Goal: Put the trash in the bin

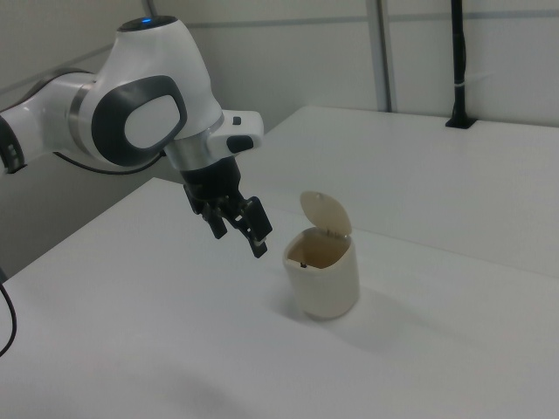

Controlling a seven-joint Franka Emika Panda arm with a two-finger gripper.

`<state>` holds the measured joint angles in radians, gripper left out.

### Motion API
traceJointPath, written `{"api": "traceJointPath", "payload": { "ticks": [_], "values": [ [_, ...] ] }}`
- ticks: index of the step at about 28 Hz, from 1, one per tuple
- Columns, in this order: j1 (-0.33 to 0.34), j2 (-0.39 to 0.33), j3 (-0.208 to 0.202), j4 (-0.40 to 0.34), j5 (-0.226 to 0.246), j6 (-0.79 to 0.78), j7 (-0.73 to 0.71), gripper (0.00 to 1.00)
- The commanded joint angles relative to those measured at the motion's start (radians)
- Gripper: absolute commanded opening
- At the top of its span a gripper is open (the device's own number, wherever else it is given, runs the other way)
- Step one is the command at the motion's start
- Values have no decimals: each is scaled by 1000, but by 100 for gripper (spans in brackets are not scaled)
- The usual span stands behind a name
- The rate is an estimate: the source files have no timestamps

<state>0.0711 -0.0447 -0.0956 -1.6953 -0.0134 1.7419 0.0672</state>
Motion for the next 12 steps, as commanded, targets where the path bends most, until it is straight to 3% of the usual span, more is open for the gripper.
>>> {"api": "traceJointPath", "payload": {
  "ticks": [1, 2, 7, 12],
  "values": [
    [-96, -24, 91, -27, 21, -10, -20, 100],
    [-120, -24, 117, -27, 23, -10, -20, 100],
    [-168, -29, 169, -33, 24, -10, -20, 100],
    [-166, -29, 168, -35, 24, -10, -20, 100]
  ]
}}
